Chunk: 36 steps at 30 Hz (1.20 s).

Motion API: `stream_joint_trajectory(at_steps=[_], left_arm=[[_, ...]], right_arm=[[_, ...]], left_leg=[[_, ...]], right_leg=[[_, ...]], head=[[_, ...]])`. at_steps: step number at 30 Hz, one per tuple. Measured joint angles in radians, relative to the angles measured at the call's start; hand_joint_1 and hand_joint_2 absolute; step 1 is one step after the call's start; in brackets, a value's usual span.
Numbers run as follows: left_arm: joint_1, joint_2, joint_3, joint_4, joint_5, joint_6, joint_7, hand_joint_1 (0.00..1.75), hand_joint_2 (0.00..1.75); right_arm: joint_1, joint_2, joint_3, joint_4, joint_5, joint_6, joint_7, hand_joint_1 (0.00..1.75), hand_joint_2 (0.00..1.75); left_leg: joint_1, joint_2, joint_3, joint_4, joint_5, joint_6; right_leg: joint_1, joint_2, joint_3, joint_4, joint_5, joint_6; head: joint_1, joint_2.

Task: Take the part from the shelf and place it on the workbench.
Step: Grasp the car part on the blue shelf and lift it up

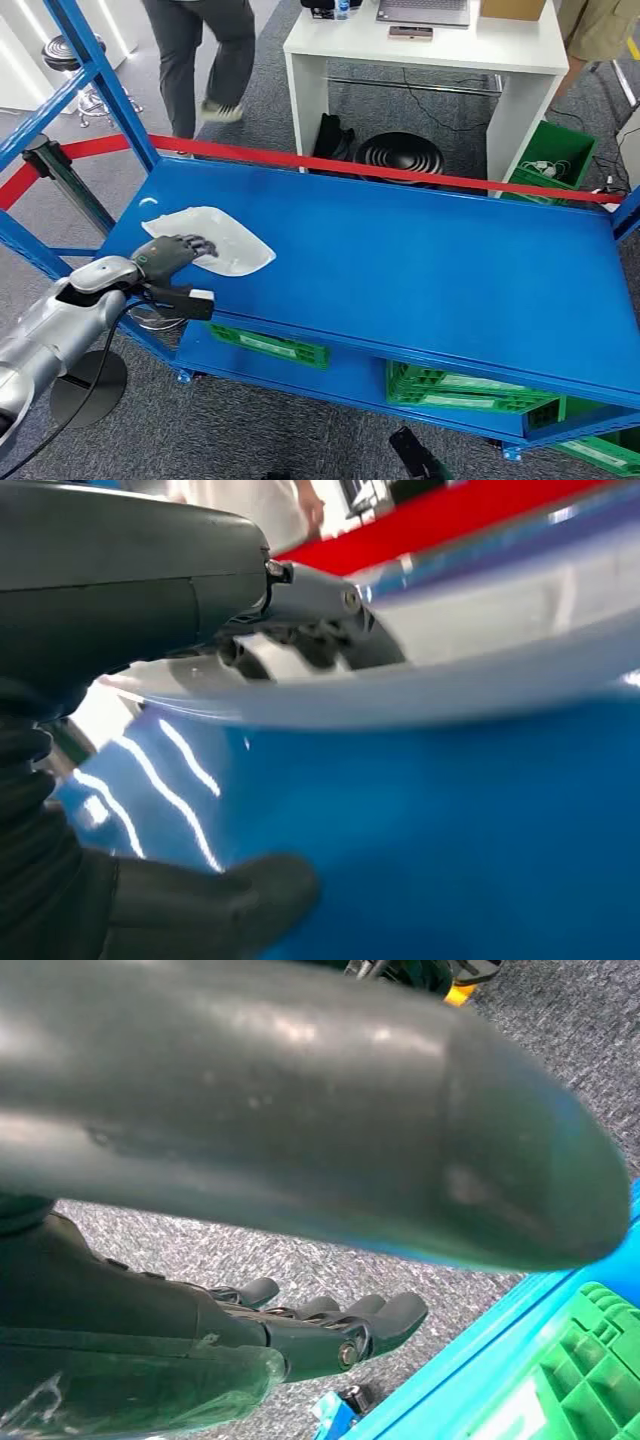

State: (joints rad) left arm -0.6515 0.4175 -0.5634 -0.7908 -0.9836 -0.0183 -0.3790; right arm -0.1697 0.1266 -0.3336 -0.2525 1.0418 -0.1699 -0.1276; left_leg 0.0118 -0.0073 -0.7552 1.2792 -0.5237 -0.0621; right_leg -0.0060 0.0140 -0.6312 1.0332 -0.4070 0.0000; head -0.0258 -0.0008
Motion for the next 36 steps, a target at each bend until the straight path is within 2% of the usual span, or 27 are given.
stream_joint_trajectory(at_steps=[2,4,6,9,10,11,14,15,16,17,19,20,21,24,26,27,29,30,31,32,34,36], left_arm=[[0.000,0.002,0.000,0.002,0.001,0.000,0.000,1.75,1.75],[-0.003,0.006,0.001,0.003,0.004,0.000,-0.001,1.75,1.75],[-0.010,0.008,0.001,0.004,0.007,-0.001,-0.004,1.75,1.75],[-0.020,0.008,0.001,0.004,0.009,-0.003,-0.008,1.75,1.75],[-0.023,0.009,0.001,0.004,0.010,-0.004,-0.009,1.75,1.75],[-0.025,0.010,0.001,0.004,0.010,-0.004,-0.009,1.75,1.75],[-0.022,0.014,0.001,0.005,0.015,-0.005,-0.009,1.75,1.75],[-0.019,0.016,0.002,0.006,0.017,-0.005,-0.008,1.75,1.75],[-0.017,0.019,0.002,0.006,0.019,-0.004,-0.008,1.75,1.75],[-0.015,0.022,0.003,0.006,0.019,-0.004,-0.008,1.75,1.75],[-0.014,0.029,0.004,0.007,0.019,-0.004,-0.006,1.75,1.75],[-0.013,0.033,0.005,0.007,0.019,-0.003,-0.005,1.75,1.75],[-0.013,0.038,0.007,0.007,0.019,-0.003,-0.004,1.75,1.75],[-0.006,0.051,0.010,0.008,0.019,-0.001,0.000,1.75,1.75],[-0.003,0.058,0.011,0.008,0.018,0.000,0.002,1.75,1.75],[-0.001,0.060,0.011,0.008,0.018,0.000,0.002,1.75,1.75],[0.003,0.062,0.011,0.009,0.018,0.000,0.002,1.75,1.75],[0.006,0.062,0.011,0.009,0.018,0.000,0.002,1.75,1.75],[0.007,0.062,0.011,0.009,0.018,0.000,0.002,1.75,1.75],[0.006,0.062,0.012,0.009,0.018,0.001,0.002,1.75,1.75],[0.004,0.064,0.012,0.009,0.018,0.001,0.002,1.75,1.75],[-0.001,0.066,0.012,0.008,0.017,0.001,0.001,1.75,1.75]], right_arm=[[-0.001,0.000,0.000,0.000,0.000,0.000,0.000,0.00,0.00],[-0.002,0.000,0.003,0.000,0.000,0.000,-0.001,0.00,0.00],[-0.003,0.000,0.007,0.000,0.000,0.001,-0.002,0.00,0.00],[-0.002,-0.001,0.012,0.000,-0.003,0.003,-0.007,0.00,0.00],[-0.003,-0.001,0.013,-0.001,-0.005,0.004,-0.009,0.00,0.00],[-0.003,-0.002,0.014,-0.001,-0.009,0.004,-0.011,0.00,0.00],[0.000,-0.003,0.015,-0.001,-0.018,0.005,-0.012,0.00,0.00],[0.002,-0.004,0.015,-0.001,-0.019,0.006,-0.012,0.00,0.00],[0.003,-0.005,0.015,-0.001,-0.019,0.006,-0.013,0.00,0.00],[0.004,-0.007,0.015,-0.001,-0.019,0.007,-0.013,0.00,0.00],[0.003,-0.009,0.016,-0.001,-0.020,0.007,-0.015,0.00,0.00],[0.002,-0.010,0.016,-0.002,-0.020,0.008,-0.016,0.00,0.00],[0.002,-0.010,0.016,-0.002,-0.021,0.010,-0.018,0.00,0.00],[0.004,-0.011,0.017,-0.002,-0.030,0.015,-0.023,0.00,0.00],[0.004,-0.011,0.018,-0.002,-0.035,0.016,-0.026,0.00,0.00],[0.003,-0.011,0.018,-0.003,-0.036,0.017,-0.027,0.00,0.00],[0.003,-0.012,0.019,-0.003,-0.036,0.017,-0.028,0.00,0.00],[0.004,-0.012,0.019,-0.003,-0.036,0.018,-0.028,0.00,0.00],[0.005,-0.012,0.019,-0.003,-0.036,0.018,-0.028,0.00,0.00],[0.006,-0.012,0.019,-0.003,-0.036,0.019,-0.029,0.00,0.00],[0.005,-0.012,0.021,-0.003,-0.037,0.021,-0.030,0.00,0.00],[0.002,-0.012,0.022,-0.003,-0.037,0.023,-0.032,0.00,0.00]], left_leg=[[0.000,0.000,0.031,-0.062,0.040,0.002],[0.000,0.002,0.100,-0.194,0.100,0.006],[-0.002,0.002,0.142,-0.274,0.118,0.013],[-0.002,0.001,0.148,-0.287,0.116,0.031],[-0.001,0.001,0.150,-0.288,0.117,0.037],[0.001,0.001,0.152,-0.290,0.119,0.043],[0.002,0.003,0.153,-0.289,0.119,0.049],[0.002,0.003,0.153,-0.289,0.119,0.049],[0.003,0.003,0.154,-0.289,0.119,0.048],[0.004,0.003,0.155,-0.289,0.119,0.046],[0.004,0.002,0.155,-0.286,0.117,0.037],[0.003,0.001,0.154,-0.283,0.116,0.030],[0.000,0.001,0.153,-0.283,0.117,0.024],[0.001,0.000,0.154,-0.290,0.122,0.009],[0.003,0.001,0.138,-0.255,0.094,0.001],[0.004,0.001,0.116,-0.206,0.065,-0.002],[0.003,0.001,0.053,-0.075,0.004,-0.004],[0.003,0.001,0.029,-0.027,-0.011,-0.004],[0.003,0.001,0.021,-0.012,-0.005,-0.002],[0.003,0.001,0.032,-0.034,0.017,0.001],[0.002,0.002,0.094,-0.150,0.081,0.010],[-0.001,0.002,0.147,-0.253,0.109,0.017]], right_leg=[[0.000,0.000,0.001,0.000,0.000,0.001],[0.002,0.000,0.003,0.002,-0.002,0.006],[0.006,0.001,0.002,0.003,-0.003,0.017],[0.005,0.000,0.004,0.001,-0.005,0.034],[0.004,-0.001,-0.002,0.016,-0.017,0.040],[0.004,-0.003,-0.017,0.051,-0.039,0.045],[0.002,-0.005,-0.101,0.239,-0.129,0.054],[0.002,-0.005,-0.117,0.277,-0.139,0.055],[0.001,-0.005,-0.116,0.279,-0.130,0.056],[0.000,-0.005,-0.095,0.240,-0.105,0.057],[-0.006,-0.004,-0.022,0.105,-0.048,0.061],[-0.009,0.000,0.007,0.052,-0.032,0.058],[-0.010,0.003,0.021,0.023,-0.027,0.053],[-0.009,0.007,0.021,0.016,-0.025,0.027],[-0.009,0.006,0.020,0.014,-0.021,0.014],[-0.009,0.005,0.019,0.013,-0.020,0.010],[-0.006,0.004,0.017,0.013,-0.019,0.005],[-0.004,0.003,0.016,0.013,-0.019,0.004],[-0.003,0.003,0.016,0.013,-0.019,0.004],[-0.002,0.002,0.017,0.013,-0.019,0.004],[-0.001,0.002,0.020,0.013,-0.019,0.005],[0.002,0.004,0.019,0.015,-0.020,0.012]], head=[[0.000,0.000],[-0.001,0.000],[-0.002,0.000],[-0.002,0.000],[0.001,0.000],[0.003,0.000],[0.011,0.000],[0.011,0.000],[0.012,0.000],[0.012,0.000],[0.013,0.000],[0.014,0.000],[0.014,0.000],[0.010,0.000],[0.009,0.000],[0.008,0.000],[0.005,0.000],[0.005,0.000],[0.005,0.000],[0.005,0.000],[0.005,0.000],[0.005,0.000]])
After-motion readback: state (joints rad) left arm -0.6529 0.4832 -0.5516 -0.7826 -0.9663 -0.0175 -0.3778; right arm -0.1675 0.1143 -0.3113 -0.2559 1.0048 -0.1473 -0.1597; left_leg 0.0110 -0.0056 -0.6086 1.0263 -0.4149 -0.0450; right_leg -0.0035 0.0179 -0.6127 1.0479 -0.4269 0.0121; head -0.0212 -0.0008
